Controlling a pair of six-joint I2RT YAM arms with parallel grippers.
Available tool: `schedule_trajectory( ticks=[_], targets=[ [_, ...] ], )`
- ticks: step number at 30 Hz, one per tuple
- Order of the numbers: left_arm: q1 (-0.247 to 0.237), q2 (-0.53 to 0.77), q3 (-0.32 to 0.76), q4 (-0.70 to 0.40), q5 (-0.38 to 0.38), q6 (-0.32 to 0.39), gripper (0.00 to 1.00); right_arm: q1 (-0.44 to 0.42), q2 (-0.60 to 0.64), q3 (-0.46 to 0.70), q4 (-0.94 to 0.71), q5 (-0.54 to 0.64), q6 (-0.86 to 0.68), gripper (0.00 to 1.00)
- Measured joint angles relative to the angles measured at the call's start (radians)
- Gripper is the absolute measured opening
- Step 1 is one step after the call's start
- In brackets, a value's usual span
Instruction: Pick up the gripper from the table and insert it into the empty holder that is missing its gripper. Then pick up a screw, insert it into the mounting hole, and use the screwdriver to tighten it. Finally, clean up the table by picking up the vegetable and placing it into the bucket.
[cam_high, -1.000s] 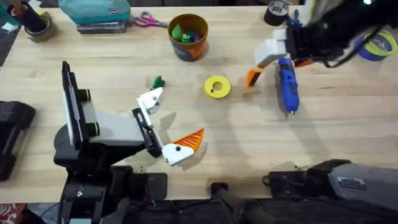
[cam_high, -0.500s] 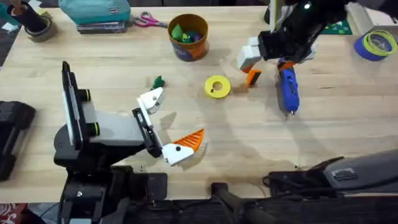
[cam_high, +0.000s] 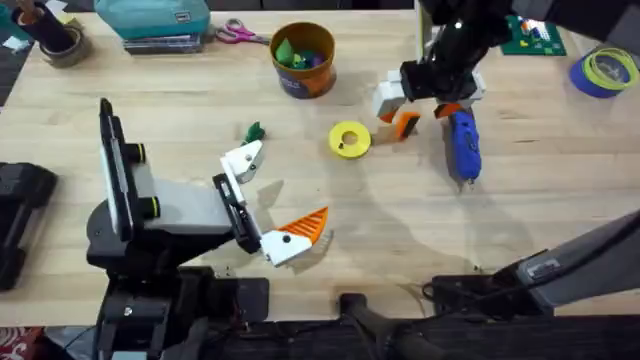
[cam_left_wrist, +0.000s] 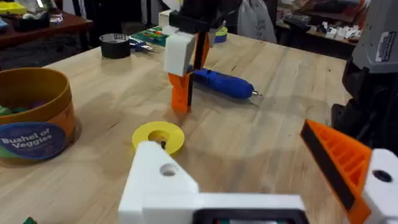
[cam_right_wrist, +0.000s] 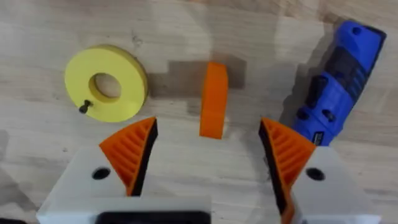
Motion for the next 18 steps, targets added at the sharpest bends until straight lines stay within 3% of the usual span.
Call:
schedule_trajectory(
  ticks=[12,18],
  targets=[
    [0.0,0.0,0.0,0.0,0.0,0.0,0.986,-0.01,0.072,0.0,0.026,0.0,0.036,0.98],
    [0.0,0.0,0.0,0.0,0.0,0.0,0.985,-0.01,0.091,0.0,0.039,0.0,0.039,0.868]
  ],
)
